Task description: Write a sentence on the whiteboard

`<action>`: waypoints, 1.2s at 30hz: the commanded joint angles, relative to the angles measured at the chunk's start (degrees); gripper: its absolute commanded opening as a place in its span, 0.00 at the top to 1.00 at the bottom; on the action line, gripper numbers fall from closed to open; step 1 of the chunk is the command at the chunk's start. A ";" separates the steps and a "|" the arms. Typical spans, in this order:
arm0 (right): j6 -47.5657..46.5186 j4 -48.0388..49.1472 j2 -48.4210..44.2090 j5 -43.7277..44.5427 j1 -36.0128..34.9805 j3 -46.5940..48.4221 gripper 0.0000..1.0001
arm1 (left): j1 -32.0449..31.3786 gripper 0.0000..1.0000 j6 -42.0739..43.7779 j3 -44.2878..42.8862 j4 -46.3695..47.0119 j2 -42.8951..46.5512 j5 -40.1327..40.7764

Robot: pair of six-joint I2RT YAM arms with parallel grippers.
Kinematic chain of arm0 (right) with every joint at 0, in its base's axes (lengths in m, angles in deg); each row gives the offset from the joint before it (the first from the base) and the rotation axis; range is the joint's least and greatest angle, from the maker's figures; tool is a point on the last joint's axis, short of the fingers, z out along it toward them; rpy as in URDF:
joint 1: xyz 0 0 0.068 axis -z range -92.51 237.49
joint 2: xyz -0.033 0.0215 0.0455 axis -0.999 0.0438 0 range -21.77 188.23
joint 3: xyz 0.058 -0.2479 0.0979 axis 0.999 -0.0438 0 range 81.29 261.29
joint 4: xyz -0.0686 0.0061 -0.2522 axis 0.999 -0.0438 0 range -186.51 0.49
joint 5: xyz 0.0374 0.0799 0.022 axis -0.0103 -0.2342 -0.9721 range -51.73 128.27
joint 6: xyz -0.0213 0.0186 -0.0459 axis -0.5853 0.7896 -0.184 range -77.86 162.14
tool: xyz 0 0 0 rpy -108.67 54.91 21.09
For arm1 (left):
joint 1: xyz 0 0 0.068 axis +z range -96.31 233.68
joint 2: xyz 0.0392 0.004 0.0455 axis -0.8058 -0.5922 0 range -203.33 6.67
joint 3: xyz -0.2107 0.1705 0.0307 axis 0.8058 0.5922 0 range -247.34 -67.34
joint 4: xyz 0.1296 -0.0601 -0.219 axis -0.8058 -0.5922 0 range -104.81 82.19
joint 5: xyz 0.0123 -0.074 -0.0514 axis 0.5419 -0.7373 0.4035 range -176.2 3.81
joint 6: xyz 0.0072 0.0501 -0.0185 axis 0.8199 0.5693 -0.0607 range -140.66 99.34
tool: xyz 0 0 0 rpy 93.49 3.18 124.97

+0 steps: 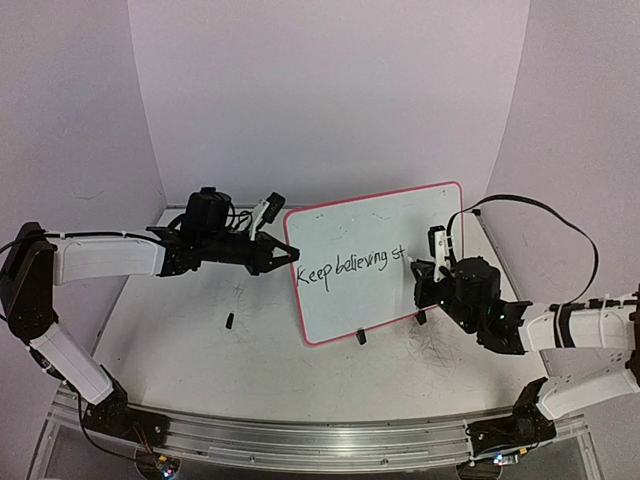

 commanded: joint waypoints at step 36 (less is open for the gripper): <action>3.44 -1.29 0.16 5.09 0.31 0.70 1.00 | -0.52 1.00 6.17 0.47 -3.29 0.73 5.56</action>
